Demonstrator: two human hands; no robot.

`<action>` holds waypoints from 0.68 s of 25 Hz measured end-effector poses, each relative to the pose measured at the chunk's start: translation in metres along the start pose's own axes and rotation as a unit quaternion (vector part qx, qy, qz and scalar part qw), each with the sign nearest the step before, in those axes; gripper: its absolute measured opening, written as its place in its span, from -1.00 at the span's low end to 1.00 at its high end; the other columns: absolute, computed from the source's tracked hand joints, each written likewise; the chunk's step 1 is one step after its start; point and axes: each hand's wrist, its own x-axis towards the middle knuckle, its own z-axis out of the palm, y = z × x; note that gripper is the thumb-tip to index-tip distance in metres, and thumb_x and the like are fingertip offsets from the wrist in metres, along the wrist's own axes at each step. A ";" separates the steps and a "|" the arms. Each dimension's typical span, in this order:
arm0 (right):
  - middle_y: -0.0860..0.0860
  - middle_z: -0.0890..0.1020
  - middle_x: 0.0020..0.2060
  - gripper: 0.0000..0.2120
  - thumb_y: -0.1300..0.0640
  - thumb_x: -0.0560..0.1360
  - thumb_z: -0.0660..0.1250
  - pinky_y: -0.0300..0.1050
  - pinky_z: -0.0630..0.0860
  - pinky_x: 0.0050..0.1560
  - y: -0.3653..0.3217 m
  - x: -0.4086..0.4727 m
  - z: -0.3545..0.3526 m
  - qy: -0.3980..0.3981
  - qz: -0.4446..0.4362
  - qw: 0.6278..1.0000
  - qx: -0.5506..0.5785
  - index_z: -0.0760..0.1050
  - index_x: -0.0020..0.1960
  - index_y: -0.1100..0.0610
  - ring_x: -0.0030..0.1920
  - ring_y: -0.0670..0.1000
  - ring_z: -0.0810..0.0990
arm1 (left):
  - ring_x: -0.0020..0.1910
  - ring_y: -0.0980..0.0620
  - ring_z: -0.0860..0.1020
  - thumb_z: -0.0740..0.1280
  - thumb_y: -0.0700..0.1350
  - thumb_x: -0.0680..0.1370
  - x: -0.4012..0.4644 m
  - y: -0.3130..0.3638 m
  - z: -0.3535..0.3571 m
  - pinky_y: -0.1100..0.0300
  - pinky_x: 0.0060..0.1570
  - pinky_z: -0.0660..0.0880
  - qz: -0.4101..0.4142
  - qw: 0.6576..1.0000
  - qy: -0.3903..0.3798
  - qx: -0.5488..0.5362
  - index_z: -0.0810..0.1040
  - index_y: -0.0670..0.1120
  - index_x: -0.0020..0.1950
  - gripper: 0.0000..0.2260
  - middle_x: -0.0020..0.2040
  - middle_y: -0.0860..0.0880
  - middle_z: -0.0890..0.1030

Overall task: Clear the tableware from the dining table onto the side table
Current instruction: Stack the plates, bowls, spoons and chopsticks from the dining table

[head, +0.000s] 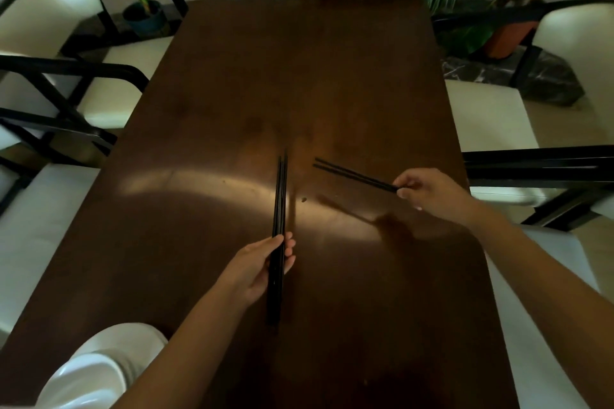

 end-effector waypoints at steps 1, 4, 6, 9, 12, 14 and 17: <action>-0.14 0.63 -0.31 -0.89 0.13 0.51 0.29 -0.31 0.42 -0.23 -0.014 -0.012 -0.016 -0.070 -0.014 0.997 0.020 0.55 -0.11 -0.06 -0.31 -0.19 0.56 | -0.25 0.06 0.55 0.23 -0.25 0.55 -0.002 0.003 -0.002 0.20 -0.28 0.61 0.005 1.000 -0.001 0.006 0.56 -0.27 0.03 -0.84 -0.17 -0.13 0.60; -0.09 0.64 -0.39 -0.87 0.11 0.47 0.34 -0.39 0.51 -0.27 -0.060 -0.035 -0.047 -0.251 -0.074 0.965 -0.008 0.61 -0.09 -0.10 -0.39 -0.17 0.56 | -0.23 0.05 0.56 0.21 -0.24 0.57 -0.011 0.010 -0.003 0.22 -0.25 0.62 0.021 0.998 -0.018 0.065 0.54 -0.28 0.10 -0.81 -0.17 -0.12 0.59; 0.00 0.65 -0.36 -0.88 0.14 0.46 0.36 -0.45 0.46 -0.31 -0.092 -0.036 -0.045 -0.314 -0.115 0.940 -0.065 0.62 -0.10 -0.06 -0.39 -0.15 0.56 | -0.22 0.06 0.63 0.23 -0.21 0.57 -0.019 0.009 0.002 0.25 -0.28 0.60 0.017 0.988 -0.050 0.144 0.58 -0.23 0.08 -0.81 -0.16 -0.08 0.65; 0.10 0.68 -0.30 -0.88 0.18 0.44 0.37 -0.50 0.42 -0.33 -0.134 -0.026 -0.023 -0.346 -0.155 0.911 -0.161 0.62 -0.14 -0.03 -0.38 -0.16 0.58 | -0.14 0.00 0.67 0.26 -0.19 0.55 -0.032 0.003 0.011 0.21 -0.24 0.60 -0.019 0.971 -0.119 0.204 0.65 -0.17 -0.01 -0.83 -0.12 -0.11 0.70; -0.03 0.66 -0.39 -0.90 0.22 0.42 0.38 -0.49 0.43 -0.36 -0.159 -0.018 -0.008 -0.334 -0.166 0.896 -0.239 0.64 -0.13 0.06 -0.40 -0.17 0.61 | -0.13 -0.03 0.67 0.27 -0.17 0.55 -0.041 -0.004 0.013 0.20 -0.21 0.61 -0.025 0.964 -0.176 0.195 0.64 -0.19 0.00 -0.82 -0.10 -0.15 0.69; -0.10 0.64 -0.42 -0.90 0.24 0.41 0.38 -0.38 0.51 -0.29 -0.169 -0.017 -0.002 -0.312 -0.165 0.898 -0.262 0.64 -0.13 0.09 -0.35 -0.12 0.64 | -0.22 0.03 0.65 0.26 -0.14 0.55 -0.046 -0.010 0.011 0.24 -0.27 0.58 -0.007 0.967 -0.175 0.186 0.63 -0.19 0.02 -0.80 -0.14 -0.12 0.69; -0.14 0.60 -0.44 -0.90 0.26 0.41 0.38 -0.27 0.53 -0.24 -0.175 -0.020 0.005 -0.298 -0.185 0.893 -0.281 0.64 -0.13 0.11 -0.28 -0.05 0.66 | -0.39 0.11 0.55 0.17 -0.07 0.59 -0.048 -0.022 0.008 0.28 -0.39 0.50 0.028 0.970 -0.166 0.178 0.59 -0.20 0.07 -0.73 -0.26 -0.03 0.65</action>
